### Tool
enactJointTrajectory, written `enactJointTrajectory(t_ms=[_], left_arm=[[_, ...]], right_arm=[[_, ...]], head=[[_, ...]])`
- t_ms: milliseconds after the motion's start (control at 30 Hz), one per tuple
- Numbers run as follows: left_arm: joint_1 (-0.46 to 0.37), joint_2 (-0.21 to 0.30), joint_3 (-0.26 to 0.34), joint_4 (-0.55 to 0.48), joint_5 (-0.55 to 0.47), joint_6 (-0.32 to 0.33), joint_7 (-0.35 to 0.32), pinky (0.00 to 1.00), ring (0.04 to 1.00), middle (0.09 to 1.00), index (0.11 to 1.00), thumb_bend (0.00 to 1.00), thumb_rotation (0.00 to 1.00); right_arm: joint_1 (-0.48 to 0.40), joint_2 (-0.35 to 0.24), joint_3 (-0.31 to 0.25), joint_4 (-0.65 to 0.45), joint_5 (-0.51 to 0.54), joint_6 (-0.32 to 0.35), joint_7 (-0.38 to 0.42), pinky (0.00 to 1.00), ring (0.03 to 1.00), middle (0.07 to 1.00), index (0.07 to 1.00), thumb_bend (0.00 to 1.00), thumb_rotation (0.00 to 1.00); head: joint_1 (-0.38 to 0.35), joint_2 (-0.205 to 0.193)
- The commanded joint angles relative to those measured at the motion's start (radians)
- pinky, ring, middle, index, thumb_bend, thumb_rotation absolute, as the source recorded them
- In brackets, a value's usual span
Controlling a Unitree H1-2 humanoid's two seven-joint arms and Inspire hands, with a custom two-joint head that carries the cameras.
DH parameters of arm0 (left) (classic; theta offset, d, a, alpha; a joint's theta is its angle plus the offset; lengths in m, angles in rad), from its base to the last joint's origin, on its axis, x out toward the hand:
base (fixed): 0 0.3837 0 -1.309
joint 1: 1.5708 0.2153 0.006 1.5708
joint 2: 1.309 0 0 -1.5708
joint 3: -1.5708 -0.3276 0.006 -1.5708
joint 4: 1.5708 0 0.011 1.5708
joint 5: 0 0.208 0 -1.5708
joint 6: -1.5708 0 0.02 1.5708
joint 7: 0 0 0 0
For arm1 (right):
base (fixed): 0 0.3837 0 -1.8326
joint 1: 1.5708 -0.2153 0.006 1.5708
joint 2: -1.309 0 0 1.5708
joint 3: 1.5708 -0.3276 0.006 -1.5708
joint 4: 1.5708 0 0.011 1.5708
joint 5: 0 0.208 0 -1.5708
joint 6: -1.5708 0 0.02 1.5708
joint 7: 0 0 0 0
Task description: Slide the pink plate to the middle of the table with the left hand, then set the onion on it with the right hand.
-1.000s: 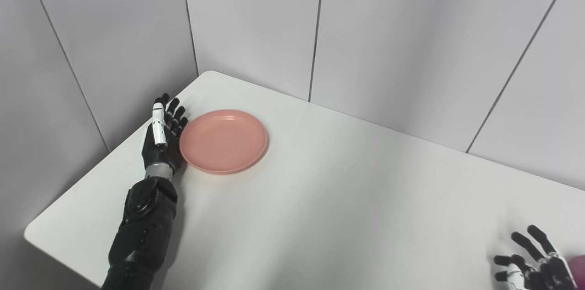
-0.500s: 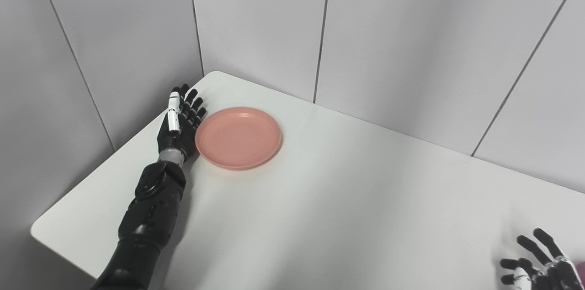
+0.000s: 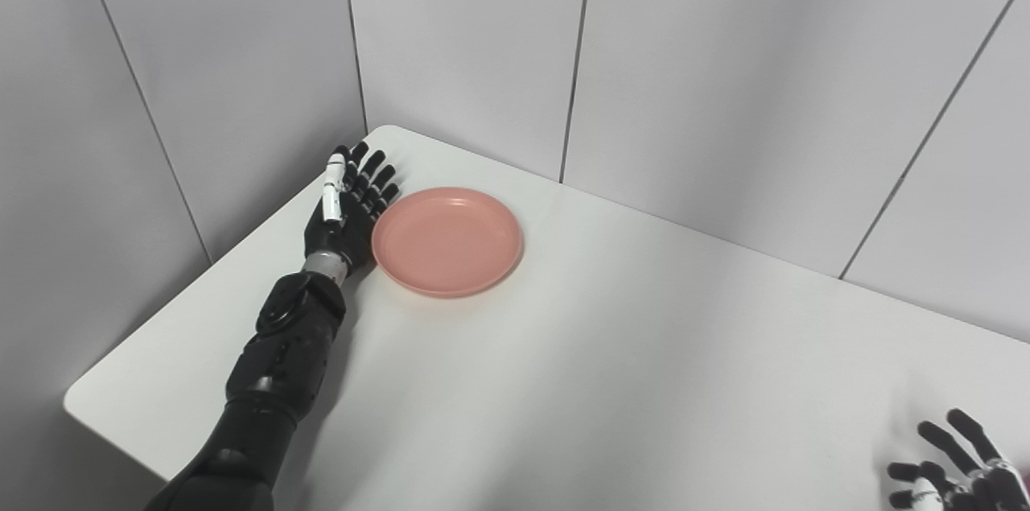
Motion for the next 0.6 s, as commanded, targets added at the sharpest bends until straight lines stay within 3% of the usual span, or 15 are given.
enactJointTrajectory(t_ms=[0, 367, 567], left_arm=[[-0.001, -0.031, -0.019, 0.042, -0.013, 0.075, -0.017, 1.00, 0.980, 0.981, 0.976, 0.32, 1.00], [-0.028, -0.054, -0.073, 0.067, 0.006, 0.095, -0.055, 0.97, 0.956, 0.958, 0.952, 0.34, 1.00], [-0.044, -0.077, -0.104, 0.067, 0.020, 0.125, -0.046, 0.93, 0.924, 0.930, 0.921, 0.34, 1.00]], right_arm=[[-0.013, -0.004, -0.001, -0.039, 0.008, -0.035, 0.003, 0.37, 0.497, 0.712, 0.790, 0.45, 0.00], [-0.005, 0.006, 0.001, -0.067, 0.013, -0.009, 0.000, 0.36, 0.494, 0.693, 0.778, 0.45, 0.00], [0.002, 0.000, 0.009, -0.065, 0.016, -0.032, 0.010, 0.36, 0.508, 0.693, 0.762, 0.45, 0.00]], head=[[-0.006, 0.005], [-0.030, 0.021], [-0.080, 0.044]])
